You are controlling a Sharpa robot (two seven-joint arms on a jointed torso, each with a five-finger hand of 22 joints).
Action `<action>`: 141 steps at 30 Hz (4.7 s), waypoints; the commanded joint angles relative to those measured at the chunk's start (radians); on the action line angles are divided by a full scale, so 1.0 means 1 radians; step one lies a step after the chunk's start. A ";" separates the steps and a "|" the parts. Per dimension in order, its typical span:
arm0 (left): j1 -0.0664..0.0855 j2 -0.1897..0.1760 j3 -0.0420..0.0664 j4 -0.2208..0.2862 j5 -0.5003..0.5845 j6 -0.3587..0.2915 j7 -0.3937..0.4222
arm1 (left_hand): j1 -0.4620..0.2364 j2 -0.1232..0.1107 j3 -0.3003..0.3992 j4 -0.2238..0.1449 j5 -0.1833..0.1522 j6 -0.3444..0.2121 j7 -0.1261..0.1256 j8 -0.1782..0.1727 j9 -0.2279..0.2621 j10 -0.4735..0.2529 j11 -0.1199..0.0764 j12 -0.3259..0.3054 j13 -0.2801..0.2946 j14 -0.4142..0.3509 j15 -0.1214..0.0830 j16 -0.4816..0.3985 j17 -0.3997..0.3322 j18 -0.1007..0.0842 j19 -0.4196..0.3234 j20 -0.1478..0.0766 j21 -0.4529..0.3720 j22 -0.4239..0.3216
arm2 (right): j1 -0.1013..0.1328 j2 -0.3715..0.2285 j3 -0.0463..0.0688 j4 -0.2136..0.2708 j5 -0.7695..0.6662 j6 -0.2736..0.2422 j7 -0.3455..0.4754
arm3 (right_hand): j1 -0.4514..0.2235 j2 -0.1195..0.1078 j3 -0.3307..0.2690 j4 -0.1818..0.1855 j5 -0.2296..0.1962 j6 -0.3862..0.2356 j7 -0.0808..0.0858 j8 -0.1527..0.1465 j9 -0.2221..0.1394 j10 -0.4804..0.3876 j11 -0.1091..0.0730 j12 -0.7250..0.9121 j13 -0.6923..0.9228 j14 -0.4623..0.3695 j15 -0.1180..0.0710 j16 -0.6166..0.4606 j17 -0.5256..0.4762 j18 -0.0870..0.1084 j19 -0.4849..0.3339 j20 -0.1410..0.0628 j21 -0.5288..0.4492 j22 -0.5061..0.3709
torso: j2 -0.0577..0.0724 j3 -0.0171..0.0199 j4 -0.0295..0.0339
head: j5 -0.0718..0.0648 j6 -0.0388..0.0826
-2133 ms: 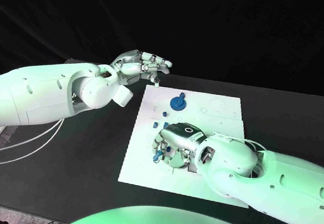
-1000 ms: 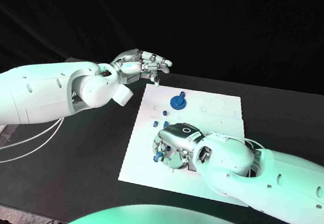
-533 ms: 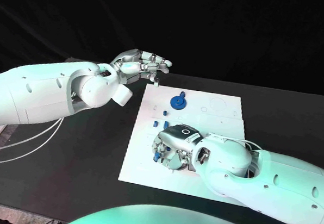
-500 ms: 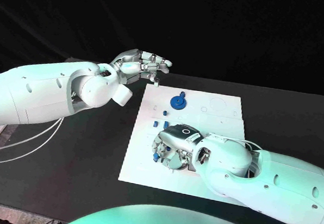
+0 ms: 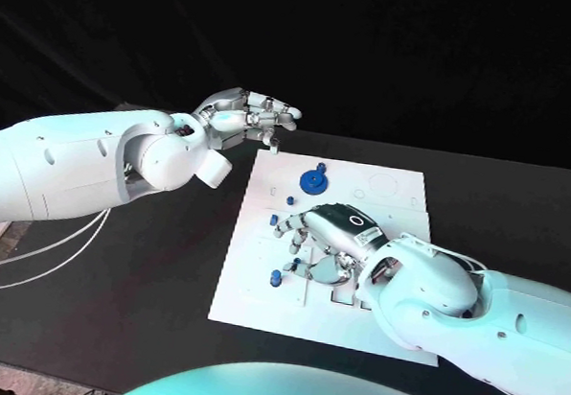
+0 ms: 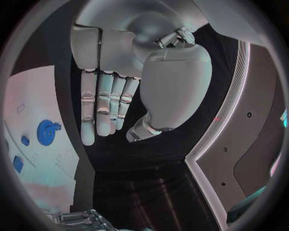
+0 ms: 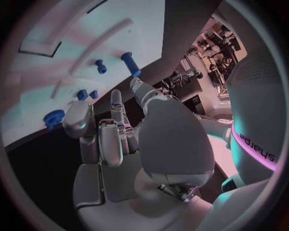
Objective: Assemble the parts on the task board
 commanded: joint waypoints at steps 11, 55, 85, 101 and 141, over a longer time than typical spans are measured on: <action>0.001 -0.005 0.000 0.001 0.002 0.021 0.004 | -0.007 0.004 -0.001 0.005 -0.005 -0.002 -0.001 -0.007 0.001 -0.008 0.002 0.007 -0.002 -0.006 0.004 -0.004 -0.001 0.014 -0.004 0.002 -0.006 -0.001 | 0.101 -0.231 0.007 0.055 0.545 -0.019 -0.014 | 0.004 0.001 -0.017 0.072 0.018 0.149 -0.023 0.087 0.033 0.133 -0.030 0.262 0.226 0.044 -0.027 0.026 0.058 -0.017 0.040 -0.023 0.062 0.053 | -0.002 -0.0023 -0.0043 | -0.029 0.020; -0.001 -0.004 -0.010 -0.010 0.008 0.029 0.005 | -0.007 0.005 -0.001 0.005 -0.004 -0.002 -0.001 -0.007 0.003 -0.008 0.001 0.008 -0.002 -0.006 0.004 -0.005 -0.002 0.014 -0.004 0.002 -0.008 -0.003 | -0.004 -0.428 -0.030 0.101 0.441 0.124 -0.259 | -0.139 0.123 -0.481 0.173 0.030 0.100 -0.048 0.277 0.232 0.229 -0.046 1.219 1.272 0.078 -0.039 0.101 0.270 -0.038 0.088 -0.032 0.158 0.142 | -0.017 -0.0020 -0.0183 | -0.086 0.005; -0.001 -0.006 -0.011 -0.012 0.008 0.034 0.003 | -0.007 0.005 -0.001 0.005 -0.004 -0.002 -0.001 -0.007 0.003 -0.008 0.001 0.008 -0.002 -0.006 0.004 -0.005 -0.002 0.014 -0.004 0.002 -0.008 -0.003 | -0.042 -0.405 -0.030 0.105 0.480 0.034 -0.263 | 0.145 0.214 -0.314 0.161 0.032 0.121 -0.066 0.272 0.242 0.237 -0.065 1.223 1.294 0.081 -0.056 0.105 0.287 -0.041 0.097 -0.049 0.164 0.157 | -0.017 -0.0027 -0.0191 | -0.079 0.007; -0.002 -0.002 -0.013 -0.019 0.008 0.044 0.000 | -0.006 0.005 -0.002 0.005 -0.005 -0.003 -0.001 -0.007 0.004 -0.008 0.001 0.009 -0.002 -0.006 0.004 -0.006 -0.002 0.014 -0.003 0.002 -0.009 -0.003 | 0.029 -0.423 -0.027 0.145 0.637 -0.022 -0.200 | 0.064 0.202 -0.256 0.169 0.029 0.156 -0.075 0.266 0.235 0.246 -0.071 1.229 1.303 0.083 -0.062 0.108 0.297 -0.043 0.102 -0.054 0.171 0.165 | -0.019 -0.0053 -0.0186 | -0.084 0.018; -0.003 0.000 -0.014 -0.016 0.005 0.059 -0.004 | -0.008 0.005 -0.003 0.007 -0.005 -0.003 -0.001 -0.007 0.005 -0.010 0.001 0.010 -0.003 -0.006 0.004 -0.006 -0.003 0.014 -0.003 0.002 -0.011 -0.005 | 0.019 -0.264 -0.027 0.081 0.622 0.110 -0.218 | -0.125 0.181 -0.257 0.169 0.024 0.211 -0.094 0.296 0.254 0.260 -0.087 1.237 1.316 0.085 -0.074 0.111 0.311 -0.046 0.111 -0.065 0.183 0.179 | -0.016 -0.0043 -0.0181 | -0.073 0.009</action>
